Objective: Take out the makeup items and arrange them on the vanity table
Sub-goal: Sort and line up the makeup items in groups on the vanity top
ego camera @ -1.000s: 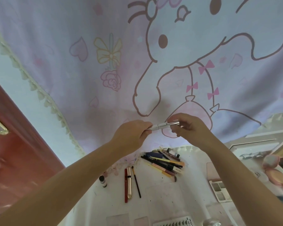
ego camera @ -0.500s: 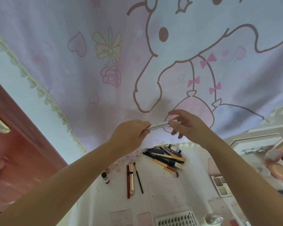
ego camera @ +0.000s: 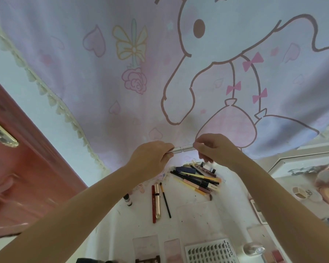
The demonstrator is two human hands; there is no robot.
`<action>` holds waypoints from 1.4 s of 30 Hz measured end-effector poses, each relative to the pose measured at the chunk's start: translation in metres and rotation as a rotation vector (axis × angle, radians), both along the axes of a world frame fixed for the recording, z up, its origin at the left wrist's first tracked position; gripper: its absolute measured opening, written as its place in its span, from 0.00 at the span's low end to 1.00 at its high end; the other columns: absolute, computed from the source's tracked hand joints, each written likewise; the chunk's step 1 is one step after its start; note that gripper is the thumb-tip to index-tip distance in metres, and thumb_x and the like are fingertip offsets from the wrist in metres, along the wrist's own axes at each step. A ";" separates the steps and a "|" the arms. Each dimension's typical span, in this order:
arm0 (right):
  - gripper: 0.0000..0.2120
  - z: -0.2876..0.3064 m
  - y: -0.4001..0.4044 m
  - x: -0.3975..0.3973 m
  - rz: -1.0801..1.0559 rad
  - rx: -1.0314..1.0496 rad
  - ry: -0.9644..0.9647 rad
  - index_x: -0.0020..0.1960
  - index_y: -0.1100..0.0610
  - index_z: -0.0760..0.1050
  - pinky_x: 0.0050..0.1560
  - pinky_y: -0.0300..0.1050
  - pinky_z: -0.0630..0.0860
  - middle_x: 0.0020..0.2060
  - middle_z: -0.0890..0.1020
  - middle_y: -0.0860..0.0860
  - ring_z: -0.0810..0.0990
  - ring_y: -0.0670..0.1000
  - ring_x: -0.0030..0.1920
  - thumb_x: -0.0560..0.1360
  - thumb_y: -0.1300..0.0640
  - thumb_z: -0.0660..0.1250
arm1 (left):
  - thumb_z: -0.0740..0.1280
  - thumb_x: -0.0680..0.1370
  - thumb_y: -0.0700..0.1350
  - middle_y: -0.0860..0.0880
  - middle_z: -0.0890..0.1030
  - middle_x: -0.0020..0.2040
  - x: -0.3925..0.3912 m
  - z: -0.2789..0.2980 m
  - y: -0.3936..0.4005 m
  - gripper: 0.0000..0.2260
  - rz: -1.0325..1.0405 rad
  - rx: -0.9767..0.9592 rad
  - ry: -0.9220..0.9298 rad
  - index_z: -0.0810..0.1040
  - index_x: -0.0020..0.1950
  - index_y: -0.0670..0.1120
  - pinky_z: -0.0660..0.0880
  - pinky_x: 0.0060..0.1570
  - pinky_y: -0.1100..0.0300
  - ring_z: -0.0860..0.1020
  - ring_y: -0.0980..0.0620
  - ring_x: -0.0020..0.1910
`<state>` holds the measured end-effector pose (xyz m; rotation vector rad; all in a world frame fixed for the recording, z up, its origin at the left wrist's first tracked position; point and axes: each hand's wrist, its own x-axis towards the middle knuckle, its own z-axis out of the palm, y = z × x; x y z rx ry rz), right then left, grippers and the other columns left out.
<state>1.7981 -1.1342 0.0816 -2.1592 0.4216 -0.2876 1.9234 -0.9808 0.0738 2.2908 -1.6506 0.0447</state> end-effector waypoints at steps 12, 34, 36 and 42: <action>0.13 -0.014 0.004 0.012 0.041 0.046 -0.036 0.38 0.46 0.72 0.28 0.25 0.69 0.28 0.76 0.42 0.72 0.35 0.24 0.75 0.62 0.62 | 0.55 0.80 0.47 0.56 0.63 0.30 0.006 -0.018 0.009 0.09 0.050 0.038 0.033 0.73 0.49 0.46 0.59 0.29 0.72 0.63 0.60 0.29; 0.22 -0.206 0.032 -0.011 0.221 -0.274 0.816 0.72 0.56 0.59 0.71 0.46 0.58 0.73 0.59 0.51 0.60 0.52 0.72 0.79 0.53 0.55 | 0.61 0.78 0.41 0.47 0.69 0.33 -0.002 -0.182 0.050 0.11 0.942 0.296 1.242 0.70 0.34 0.43 0.65 0.29 0.64 0.66 0.53 0.30; 0.22 -0.214 0.034 -0.011 0.221 -0.298 0.823 0.72 0.56 0.59 0.70 0.45 0.59 0.73 0.57 0.51 0.59 0.52 0.72 0.79 0.53 0.55 | 0.61 0.77 0.42 0.47 0.69 0.31 0.003 -0.193 0.044 0.13 0.937 0.356 1.105 0.69 0.32 0.43 0.65 0.30 0.61 0.67 0.52 0.29; 0.21 -0.221 0.031 -0.008 0.205 -0.311 0.822 0.70 0.57 0.63 0.68 0.46 0.63 0.73 0.59 0.49 0.61 0.51 0.71 0.79 0.52 0.54 | 0.60 0.77 0.45 0.45 0.75 0.39 0.012 -0.210 0.030 0.10 0.906 0.504 0.862 0.75 0.44 0.39 0.68 0.40 0.60 0.77 0.43 0.47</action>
